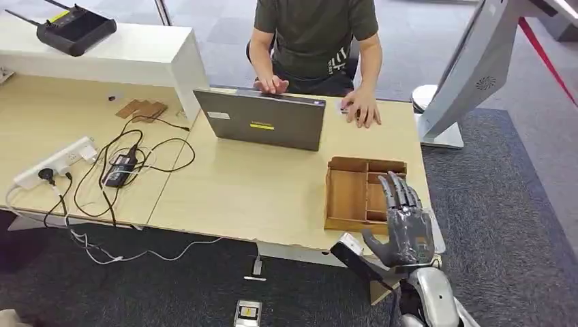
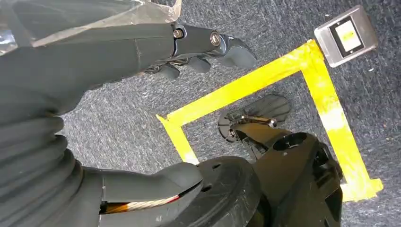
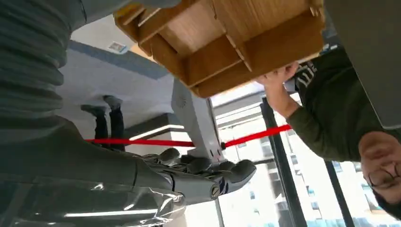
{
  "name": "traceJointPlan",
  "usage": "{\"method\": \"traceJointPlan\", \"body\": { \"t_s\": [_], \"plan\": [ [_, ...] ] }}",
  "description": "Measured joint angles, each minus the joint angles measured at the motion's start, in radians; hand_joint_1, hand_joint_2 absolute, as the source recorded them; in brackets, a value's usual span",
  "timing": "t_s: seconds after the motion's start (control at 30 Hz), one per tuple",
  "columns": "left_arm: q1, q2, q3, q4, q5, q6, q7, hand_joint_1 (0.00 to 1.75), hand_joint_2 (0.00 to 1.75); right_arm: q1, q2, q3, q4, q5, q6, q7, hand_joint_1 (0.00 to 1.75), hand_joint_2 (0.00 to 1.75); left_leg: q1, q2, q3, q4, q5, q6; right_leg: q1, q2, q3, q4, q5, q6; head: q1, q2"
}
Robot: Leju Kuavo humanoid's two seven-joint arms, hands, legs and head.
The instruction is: Pass the card to the sensor for recognition and then transmit it.
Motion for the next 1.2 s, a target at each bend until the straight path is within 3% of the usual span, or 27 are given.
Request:
{"method": "traceJointPlan", "body": {
  "t_s": [0.4,0.63,1.2],
  "plan": [
    [-0.002,-0.003,0.000,-0.004,0.001,0.005,0.005,0.00,1.75,-0.060,0.034,0.035,0.165,-0.016,0.002,0.013,0.00,1.75,0.000,0.000,0.000,0.000,0.000,0.000,0.000,0.000,0.000,0.000,0.000,0.000,0.000,0.000],
    [-0.002,-0.003,0.000,-0.005,0.006,0.006,0.005,0.00,1.75,-0.099,0.039,0.061,0.234,0.034,0.003,0.070,0.00,1.75,0.000,0.000,0.000,0.000,0.000,0.000,0.000,0.000,0.000,0.000,0.000,0.000,0.000,0.000],
    [-0.002,-0.003,0.000,-0.005,0.019,0.011,0.010,0.00,1.75,-0.141,0.021,0.108,0.291,0.052,0.017,0.126,0.00,1.75,0.000,0.000,0.000,0.000,0.000,0.000,0.000,0.000,0.000,0.000,0.000,0.000,0.000,0.000]
  ]
}}
